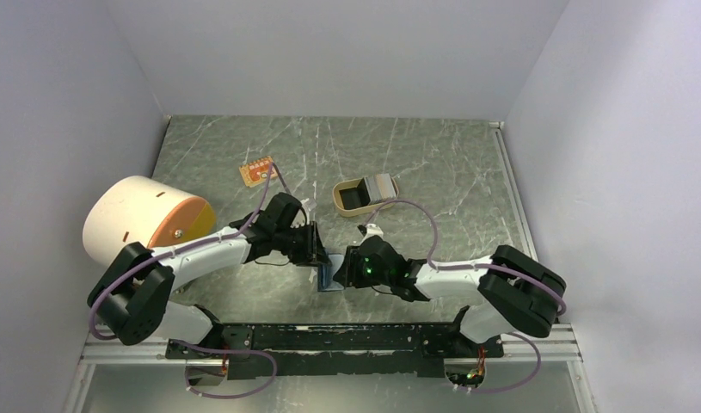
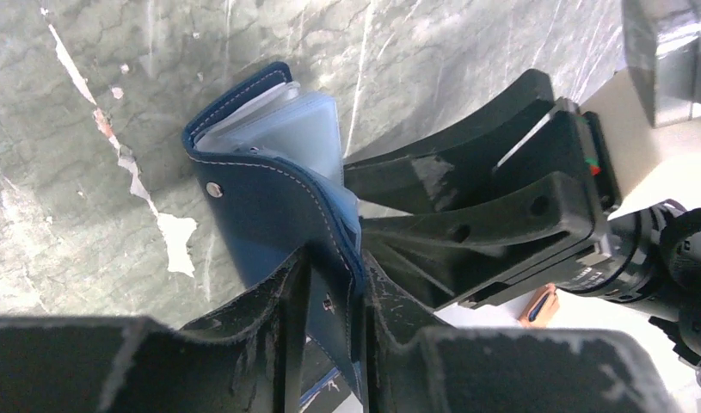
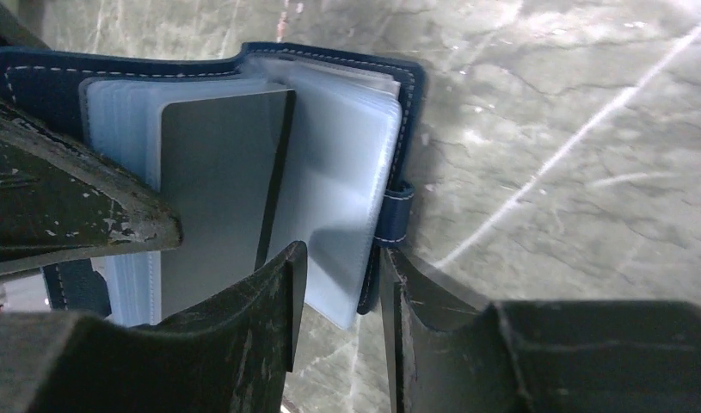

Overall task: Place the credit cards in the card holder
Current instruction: Close the card holder at the center of the board.

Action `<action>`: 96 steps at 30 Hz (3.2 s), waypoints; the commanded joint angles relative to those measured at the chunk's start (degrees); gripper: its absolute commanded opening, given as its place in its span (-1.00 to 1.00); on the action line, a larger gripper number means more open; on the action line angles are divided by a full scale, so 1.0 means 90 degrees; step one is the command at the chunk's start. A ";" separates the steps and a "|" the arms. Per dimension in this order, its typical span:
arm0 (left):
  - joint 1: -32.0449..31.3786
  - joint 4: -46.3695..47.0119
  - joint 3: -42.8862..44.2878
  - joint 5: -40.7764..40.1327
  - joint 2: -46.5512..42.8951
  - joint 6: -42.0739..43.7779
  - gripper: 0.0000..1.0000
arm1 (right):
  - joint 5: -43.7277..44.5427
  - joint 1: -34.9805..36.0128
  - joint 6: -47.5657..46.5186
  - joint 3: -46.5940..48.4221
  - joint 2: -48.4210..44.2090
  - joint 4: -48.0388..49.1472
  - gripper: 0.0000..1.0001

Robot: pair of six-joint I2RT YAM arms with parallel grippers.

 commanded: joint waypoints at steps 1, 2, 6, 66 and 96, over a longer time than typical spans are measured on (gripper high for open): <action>0.0007 0.0505 -0.0037 0.0348 -0.0052 -0.0068 -0.45 | -0.0470 0.0039 -0.0193 0.0290 0.0200 0.0276 -0.18; 0.0025 0.0540 -0.0063 0.0351 -0.0006 -0.0055 -0.46 | -0.0322 0.0042 -0.0207 0.0299 0.0104 0.0002 -0.16; 0.0068 0.0766 -0.0163 0.0453 0.0009 -0.0111 -0.41 | -0.0040 -0.0033 -0.0445 -0.0046 -0.0752 -0.0571 -0.10; 0.0133 0.0591 0.0122 -0.0219 0.0943 0.0468 -0.56 | -0.0609 -0.0204 0.0526 -0.0117 -0.0378 0.0063 -0.14; 0.0505 0.0534 -0.0311 -0.0272 0.0934 0.0619 -0.45 | -0.0094 0.0007 -0.3193 0.1282 0.0625 -0.1299 -0.06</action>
